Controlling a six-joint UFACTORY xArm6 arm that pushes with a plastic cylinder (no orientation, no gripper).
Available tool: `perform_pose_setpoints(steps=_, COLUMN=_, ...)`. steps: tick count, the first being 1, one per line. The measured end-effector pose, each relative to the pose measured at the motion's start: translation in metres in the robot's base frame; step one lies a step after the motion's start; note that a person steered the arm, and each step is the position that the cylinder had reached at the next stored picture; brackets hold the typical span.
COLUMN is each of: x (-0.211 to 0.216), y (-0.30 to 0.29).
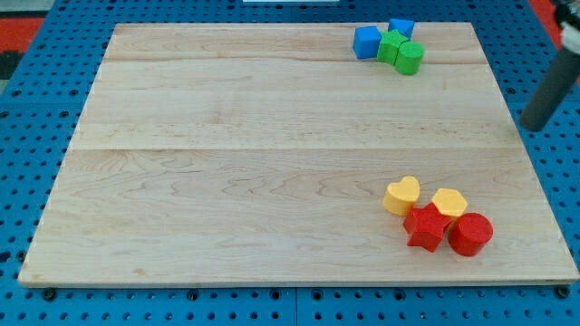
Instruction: Point your arm at blue triangle
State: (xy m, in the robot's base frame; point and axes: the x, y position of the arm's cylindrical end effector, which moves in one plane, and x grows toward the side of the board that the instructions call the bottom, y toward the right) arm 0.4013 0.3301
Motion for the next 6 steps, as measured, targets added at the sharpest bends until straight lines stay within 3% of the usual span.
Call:
perform_pose_setpoints(steps=2, x=-0.024, y=0.015)
perform_pose_setpoints(steps=4, x=-0.123, y=0.015)
perform_pose_setpoints(steps=5, x=-0.165, y=-0.006)
perform_pose_setpoints(steps=6, x=-0.199, y=-0.065)
